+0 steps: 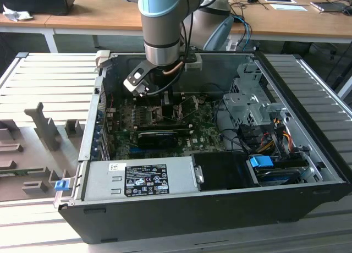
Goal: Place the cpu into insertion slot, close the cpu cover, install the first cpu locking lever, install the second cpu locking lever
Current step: 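Place the cpu into insertion slot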
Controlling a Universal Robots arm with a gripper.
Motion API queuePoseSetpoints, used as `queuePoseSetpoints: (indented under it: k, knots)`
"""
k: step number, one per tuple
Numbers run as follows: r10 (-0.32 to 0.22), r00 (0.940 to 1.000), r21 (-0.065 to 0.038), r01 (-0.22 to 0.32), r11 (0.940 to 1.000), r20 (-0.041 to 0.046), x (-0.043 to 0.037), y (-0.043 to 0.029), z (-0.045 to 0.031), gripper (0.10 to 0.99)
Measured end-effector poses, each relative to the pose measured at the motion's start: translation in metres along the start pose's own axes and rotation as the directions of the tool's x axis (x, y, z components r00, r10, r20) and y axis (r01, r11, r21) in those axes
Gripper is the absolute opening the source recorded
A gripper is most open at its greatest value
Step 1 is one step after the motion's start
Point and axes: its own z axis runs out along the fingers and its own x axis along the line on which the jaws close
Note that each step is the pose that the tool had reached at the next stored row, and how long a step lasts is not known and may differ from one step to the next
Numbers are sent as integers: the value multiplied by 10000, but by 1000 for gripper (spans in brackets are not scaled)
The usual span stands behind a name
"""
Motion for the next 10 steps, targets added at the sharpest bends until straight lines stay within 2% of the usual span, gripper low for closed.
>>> queuePoseSetpoints:
  k: [10]
  knots:
    - [0,10000,0,0,10000,2,5,-4,25,541]
